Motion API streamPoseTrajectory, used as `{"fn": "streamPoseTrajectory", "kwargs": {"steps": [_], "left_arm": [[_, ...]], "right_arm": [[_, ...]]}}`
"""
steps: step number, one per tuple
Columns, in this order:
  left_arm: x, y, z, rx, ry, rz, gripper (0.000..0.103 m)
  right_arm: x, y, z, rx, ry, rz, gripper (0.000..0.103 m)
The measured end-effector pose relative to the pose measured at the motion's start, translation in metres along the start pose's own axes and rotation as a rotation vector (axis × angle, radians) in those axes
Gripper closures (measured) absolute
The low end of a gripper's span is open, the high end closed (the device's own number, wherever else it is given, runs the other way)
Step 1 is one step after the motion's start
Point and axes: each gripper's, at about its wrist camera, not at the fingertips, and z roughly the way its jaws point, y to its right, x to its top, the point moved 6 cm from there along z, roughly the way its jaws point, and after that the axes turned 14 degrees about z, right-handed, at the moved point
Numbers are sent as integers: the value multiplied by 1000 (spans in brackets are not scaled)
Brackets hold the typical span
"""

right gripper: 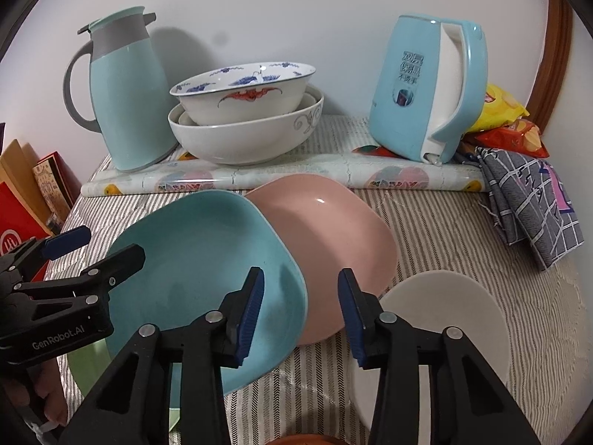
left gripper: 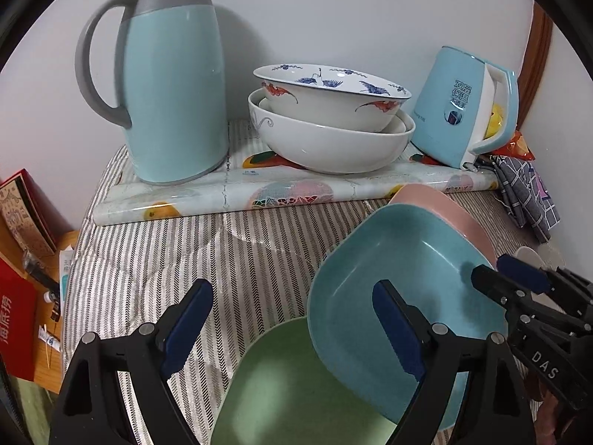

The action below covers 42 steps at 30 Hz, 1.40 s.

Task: Organize plates and bowls
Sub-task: 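Close both grippers on the rim of the light-blue plate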

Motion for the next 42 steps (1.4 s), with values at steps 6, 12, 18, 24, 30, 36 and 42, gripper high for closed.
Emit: {"fn": "streamPoseTrajectory", "kwargs": {"steps": [6,12,18,24,30,36,42], "left_arm": [[0,0,6,-13,-16,-5,23],[-3,0,8,-19,-33,-4,29],[-10,-4,2,-19,-39,-11,35],[-19,-7,2,-29,-67,-7,50],[-24,-12,-15,-21,-48,-26,50],[-29,-18,-28,-10,-35,-34,57],[-42,-17,-28,-20,-64,-23,76]], "right_arm": [[-5,0,12,-3,-36,-7,92],[-6,3,10,39,-36,43,96],[-7,0,4,77,-36,60,97],[-13,-8,-3,118,-43,46,99],[-16,-14,-14,126,-31,50,99],[-22,-23,-22,144,-29,45,98],[-32,-28,-24,157,-48,48,98]]}}
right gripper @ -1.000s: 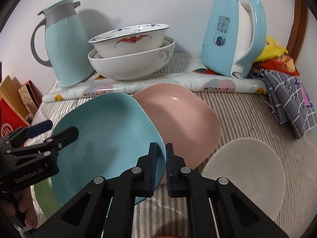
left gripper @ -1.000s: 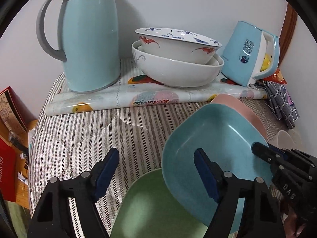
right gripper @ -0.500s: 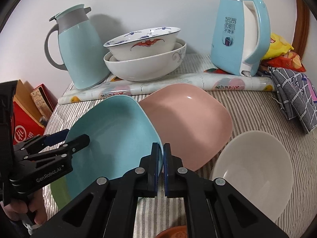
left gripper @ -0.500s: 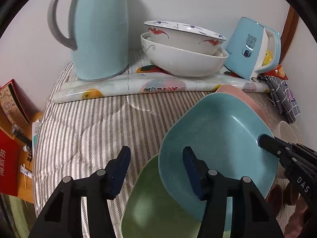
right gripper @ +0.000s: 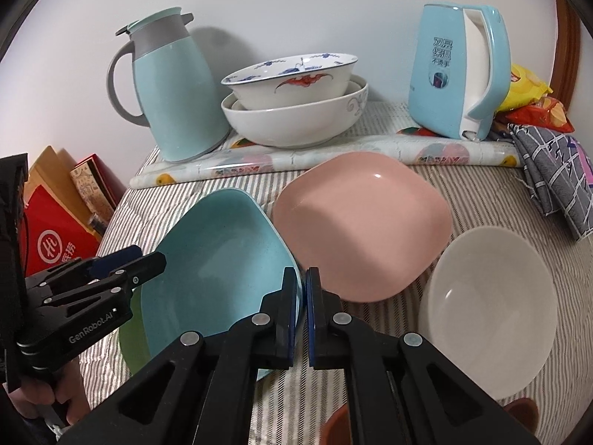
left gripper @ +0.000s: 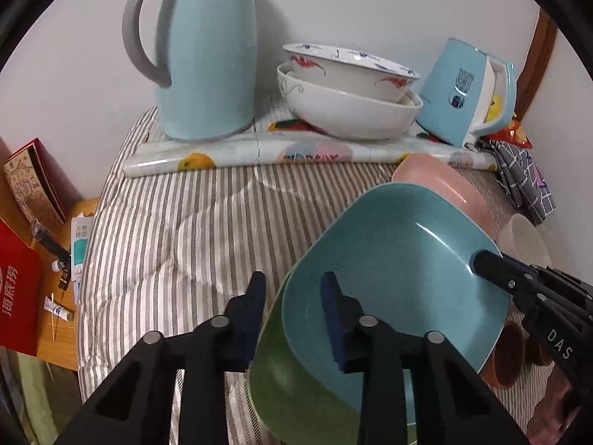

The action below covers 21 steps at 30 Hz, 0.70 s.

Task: Organize plates and bowls
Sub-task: 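Close both grippers on the rim of the light-blue plate, then lower the light-blue plate flat onto the green plate and open both grippers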

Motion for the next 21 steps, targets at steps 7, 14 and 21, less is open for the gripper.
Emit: {"fn": "streamPoseTrajectory", "kwargs": {"steps": [7,14,21], "left_arm": [[-11,-2,-1,11,0,4,92],[-18,-12,-13,17,5,-10,93],[-27,-18,-24,13,7,-32,93]], "right_arm": [[-7,-5,-4,13,-5,4,98],[-12,-14,-4,37,-15,-4,98],[-14,-20,-2,50,-23,-30,98]]}}
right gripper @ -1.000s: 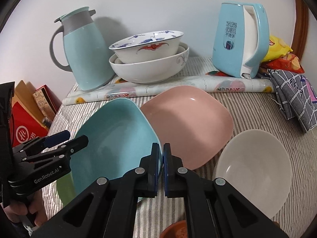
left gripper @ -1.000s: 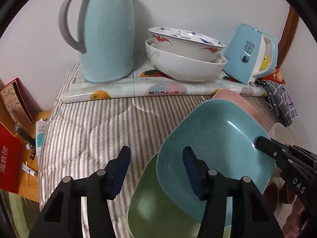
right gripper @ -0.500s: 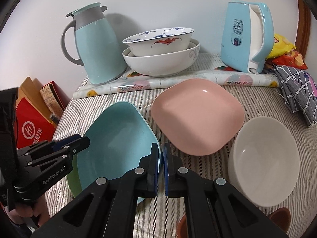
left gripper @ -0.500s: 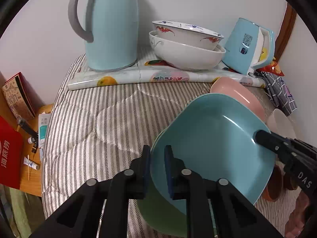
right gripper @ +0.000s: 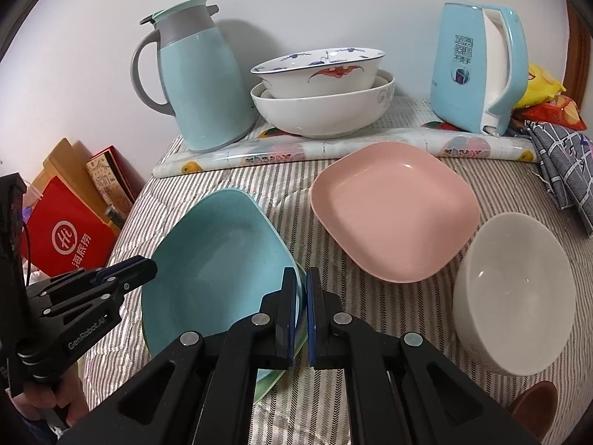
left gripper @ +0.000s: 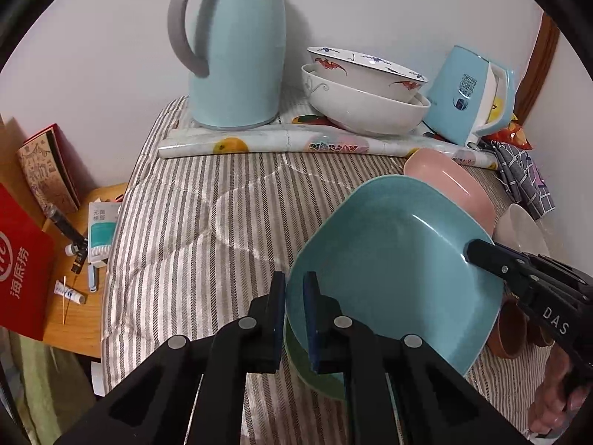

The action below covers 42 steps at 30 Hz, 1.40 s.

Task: Organize plates and bowls
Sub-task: 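Lower the light-blue plate flat onto the green plate and open both grippers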

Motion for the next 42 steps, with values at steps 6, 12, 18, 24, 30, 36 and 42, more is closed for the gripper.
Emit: {"fn": "streamPoseTrajectory", "kwargs": {"steps": [6,12,18,24,30,36,42], "left_arm": [[-6,6,1,-11,-10,0,93],[-11,9,-1,-11,-17,-1,93],[-11,10,2,-7,-26,-8,93],[-10,8,4,-7,-24,-22,93],[-9,8,3,-5,-23,-22,93],[-9,5,2,9,-23,-35,93],[-8,8,-2,31,-28,-19,93]], "right_arm": [[-3,2,-1,1,-15,-18,98],[-6,9,4,17,-34,-32,98],[-4,6,15,11,-41,-75,98],[-3,1,23,6,-50,-134,98],[-2,0,30,2,-58,-143,96],[-4,-1,36,-26,-64,-150,93],[0,10,16,-15,-24,-75,62]]}}
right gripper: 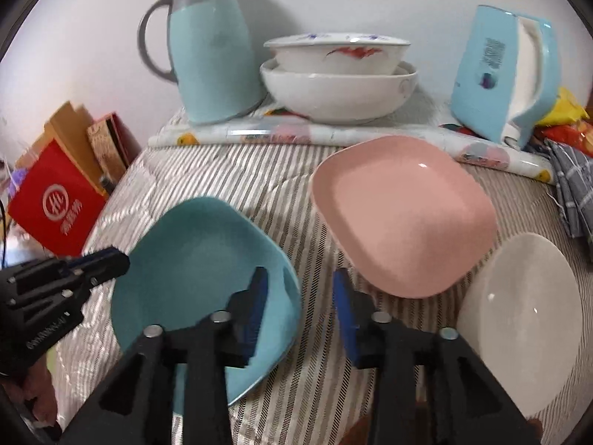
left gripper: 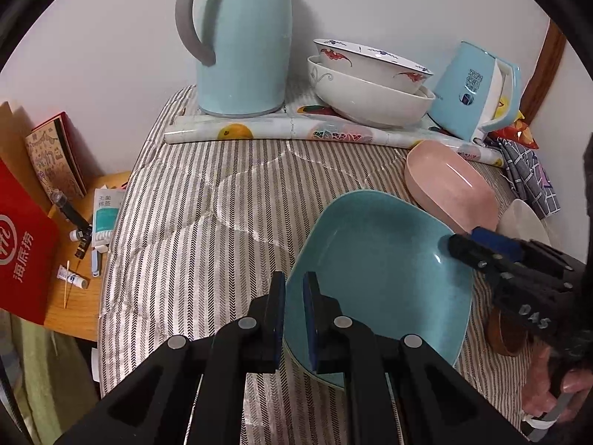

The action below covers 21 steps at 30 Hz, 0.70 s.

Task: Organize plates and bowls
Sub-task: 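Lower the light-blue plate flat onto the green plate and open both grippers, then move both grippers to the pink plate rim and close on it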

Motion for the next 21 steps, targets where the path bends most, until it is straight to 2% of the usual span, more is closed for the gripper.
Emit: {"fn": "streamPoseTrajectory", "kwargs": {"steps": [3,7,9,12,13,18,21], "left_arm": [[2,3,-4,10,2,5,87],[7,6,-16,42,19,9,60],[12,7,-23,49,38,-2,49],[21,12,-33,36,62,-5,43],[24,14,-35,36,69,-6,37],[41,26,-48,50,109,7,28],[50,35,-54,22,136,22,26]], "right_arm": [[2,7,-11,-7,14,25,55],[7,19,-29,-36,51,57,45],[9,27,-37,-54,65,74,42],[13,38,-45,-96,77,94,41],[13,41,-48,-109,82,98,41],[16,59,-60,-181,104,112,41],[18,68,-67,-176,102,112,41]]}}
